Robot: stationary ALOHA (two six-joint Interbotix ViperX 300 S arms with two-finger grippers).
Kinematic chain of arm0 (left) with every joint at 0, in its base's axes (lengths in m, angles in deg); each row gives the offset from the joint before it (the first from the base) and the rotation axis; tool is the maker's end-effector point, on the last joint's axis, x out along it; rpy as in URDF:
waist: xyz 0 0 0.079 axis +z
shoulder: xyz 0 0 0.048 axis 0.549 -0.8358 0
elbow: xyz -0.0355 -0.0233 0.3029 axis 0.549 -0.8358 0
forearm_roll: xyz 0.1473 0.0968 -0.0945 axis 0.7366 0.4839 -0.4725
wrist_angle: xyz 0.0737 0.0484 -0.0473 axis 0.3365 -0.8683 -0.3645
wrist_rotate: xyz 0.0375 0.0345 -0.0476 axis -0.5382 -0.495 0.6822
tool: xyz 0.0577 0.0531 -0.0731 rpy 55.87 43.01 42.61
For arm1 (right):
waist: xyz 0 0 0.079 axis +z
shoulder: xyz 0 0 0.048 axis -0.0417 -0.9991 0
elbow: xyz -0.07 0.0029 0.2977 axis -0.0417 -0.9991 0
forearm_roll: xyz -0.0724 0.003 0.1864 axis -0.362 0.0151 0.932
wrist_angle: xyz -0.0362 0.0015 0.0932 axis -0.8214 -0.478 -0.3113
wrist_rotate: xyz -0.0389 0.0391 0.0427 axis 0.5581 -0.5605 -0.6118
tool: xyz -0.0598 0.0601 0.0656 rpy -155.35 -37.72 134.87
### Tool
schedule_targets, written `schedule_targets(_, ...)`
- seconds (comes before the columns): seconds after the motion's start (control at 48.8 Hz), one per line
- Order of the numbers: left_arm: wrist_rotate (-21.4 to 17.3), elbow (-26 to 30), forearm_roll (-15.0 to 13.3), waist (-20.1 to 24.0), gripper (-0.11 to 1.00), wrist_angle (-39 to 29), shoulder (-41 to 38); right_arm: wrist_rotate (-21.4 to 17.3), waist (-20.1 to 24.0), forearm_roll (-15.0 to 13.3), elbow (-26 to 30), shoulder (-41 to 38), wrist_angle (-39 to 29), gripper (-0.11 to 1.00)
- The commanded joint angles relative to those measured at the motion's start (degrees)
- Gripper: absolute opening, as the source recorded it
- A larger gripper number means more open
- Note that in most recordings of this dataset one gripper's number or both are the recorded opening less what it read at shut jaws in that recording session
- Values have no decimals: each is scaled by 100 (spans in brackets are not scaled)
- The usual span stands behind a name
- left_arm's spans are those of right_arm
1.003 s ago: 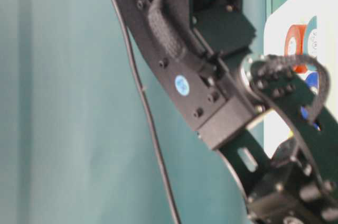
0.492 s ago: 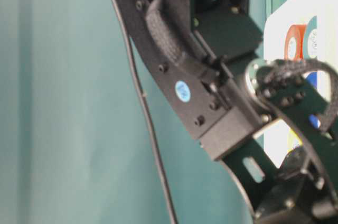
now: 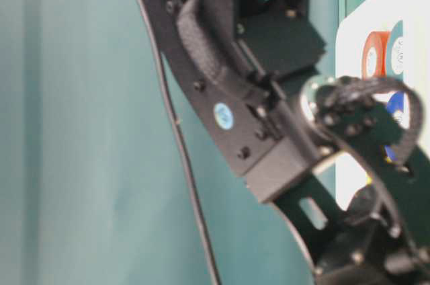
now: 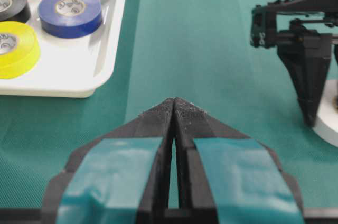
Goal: Put the tape into the white case with the right arm.
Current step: 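Lower the right gripper and grasp the white tape roll, then lift the white tape and carry it into the tray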
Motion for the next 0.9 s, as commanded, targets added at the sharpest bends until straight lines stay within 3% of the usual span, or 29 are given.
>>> schedule_targets(0.0,-9,70,0,9,0,35,-44,53,-35,-70,62,422,-149,4)
schedule_targets(0.369,-9,70,0,9,0,35,-44,158,-35,-246,53,861,-721,3)
schedule_targets(0.655,-9,70,0,9,0,35,-44,158,-62,-255,62,896,-782,3)
schedule_targets(0.881,-9,70,0,0,0,35,-44,158,-352,-439,26,1037,-1116,3)
